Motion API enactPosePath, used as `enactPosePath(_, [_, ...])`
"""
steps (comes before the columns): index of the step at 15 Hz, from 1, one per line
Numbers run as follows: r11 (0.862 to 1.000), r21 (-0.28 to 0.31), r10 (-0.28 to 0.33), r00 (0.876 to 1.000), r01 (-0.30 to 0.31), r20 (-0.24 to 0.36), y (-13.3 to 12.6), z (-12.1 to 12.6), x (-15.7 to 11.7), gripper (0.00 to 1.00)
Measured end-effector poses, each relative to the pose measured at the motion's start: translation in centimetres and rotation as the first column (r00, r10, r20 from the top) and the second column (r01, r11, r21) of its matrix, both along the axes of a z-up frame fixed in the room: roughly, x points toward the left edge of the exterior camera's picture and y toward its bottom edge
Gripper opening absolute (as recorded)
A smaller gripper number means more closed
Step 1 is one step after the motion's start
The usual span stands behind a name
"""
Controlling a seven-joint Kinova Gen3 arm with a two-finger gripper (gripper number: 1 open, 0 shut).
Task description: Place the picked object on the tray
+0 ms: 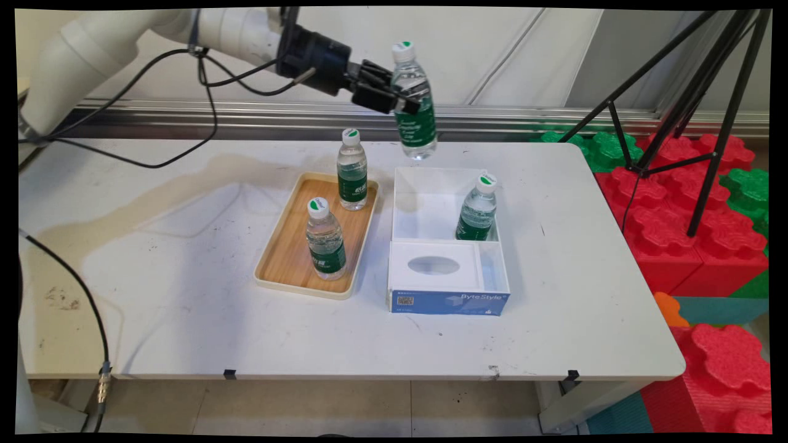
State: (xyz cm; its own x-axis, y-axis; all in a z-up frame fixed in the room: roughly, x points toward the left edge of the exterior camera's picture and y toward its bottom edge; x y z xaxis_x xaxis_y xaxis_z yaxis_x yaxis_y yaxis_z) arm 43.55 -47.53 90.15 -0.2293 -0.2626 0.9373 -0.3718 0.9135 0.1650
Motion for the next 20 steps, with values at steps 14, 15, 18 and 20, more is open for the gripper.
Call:
enactPosePath(14, [1.0,0.013,-0.006,0.999,0.005,0.04,6.5,-3.1,8.0,0.0])
enactPosePath(15, [1.0,0.016,-0.004,0.999,0.003,0.05,6.9,-3.4,8.6,0.0])
enactPosePath(18, [1.0,0.026,0.002,0.997,-0.004,0.08,7.9,-4.6,10.3,0.0])
enactPosePath(20, [0.999,0.031,0.005,0.996,-0.008,0.093,8.3,-5.1,11.0,0.0])
